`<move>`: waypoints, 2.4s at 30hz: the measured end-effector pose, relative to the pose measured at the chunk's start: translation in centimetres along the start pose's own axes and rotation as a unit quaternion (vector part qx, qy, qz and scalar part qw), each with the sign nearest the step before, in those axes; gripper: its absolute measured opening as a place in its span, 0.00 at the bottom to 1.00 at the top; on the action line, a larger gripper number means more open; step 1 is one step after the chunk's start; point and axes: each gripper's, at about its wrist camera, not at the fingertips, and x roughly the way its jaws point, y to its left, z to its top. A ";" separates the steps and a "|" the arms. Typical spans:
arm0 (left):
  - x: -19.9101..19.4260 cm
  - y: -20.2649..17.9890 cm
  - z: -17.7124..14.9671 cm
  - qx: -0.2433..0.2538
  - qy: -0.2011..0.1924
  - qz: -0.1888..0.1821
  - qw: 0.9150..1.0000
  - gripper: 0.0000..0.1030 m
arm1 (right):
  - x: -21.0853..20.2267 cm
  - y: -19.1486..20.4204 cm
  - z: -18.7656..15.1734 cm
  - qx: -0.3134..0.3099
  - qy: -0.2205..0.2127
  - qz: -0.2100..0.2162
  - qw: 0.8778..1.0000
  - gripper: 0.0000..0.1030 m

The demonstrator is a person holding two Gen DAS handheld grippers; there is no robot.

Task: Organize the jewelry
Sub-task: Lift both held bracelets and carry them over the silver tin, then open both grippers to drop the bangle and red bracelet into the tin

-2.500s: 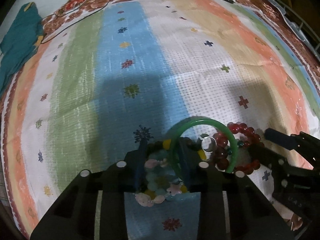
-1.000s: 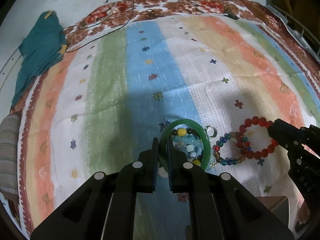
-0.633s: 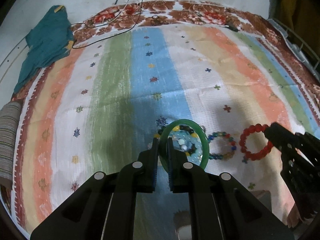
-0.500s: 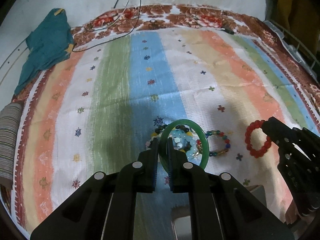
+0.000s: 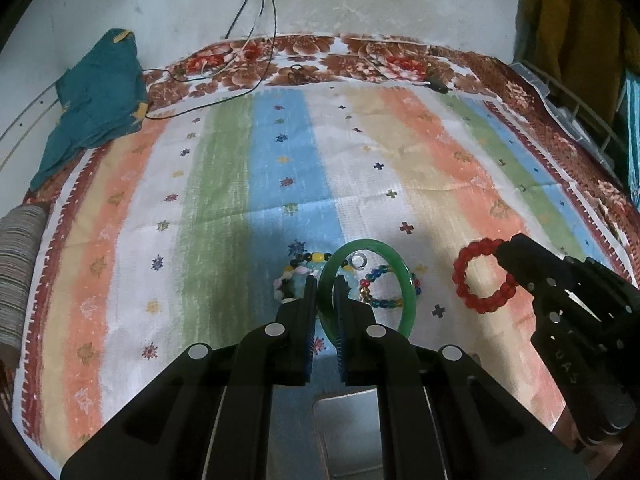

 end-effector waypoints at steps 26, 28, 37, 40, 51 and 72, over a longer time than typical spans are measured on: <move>-5.8 -1.0 -3.9 -0.003 -0.040 -0.013 0.999 0.08 | -6.2 2.9 -2.4 -0.020 -0.028 0.038 0.999 0.14; -6.0 -1.1 -4.2 0.000 -0.042 -0.009 0.999 0.08 | -6.1 2.9 -2.7 -0.020 -0.024 0.036 0.999 0.14; -6.8 -1.5 -5.8 0.008 -0.040 -0.008 0.999 0.08 | -6.7 3.0 -3.7 -0.022 -0.019 0.036 0.999 0.14; -7.1 -1.5 -6.4 0.007 -0.040 -0.008 0.999 0.08 | -6.9 3.0 -3.9 -0.019 -0.017 0.040 0.999 0.14; -7.3 -1.2 -7.4 -0.004 -0.034 0.000 0.999 0.40 | -6.9 2.9 -4.4 -0.008 -0.012 0.037 0.999 0.46; -5.7 1.5 -5.8 -0.047 -0.009 0.009 0.999 0.69 | -4.3 0.4 -3.8 0.026 0.028 0.028 0.999 0.65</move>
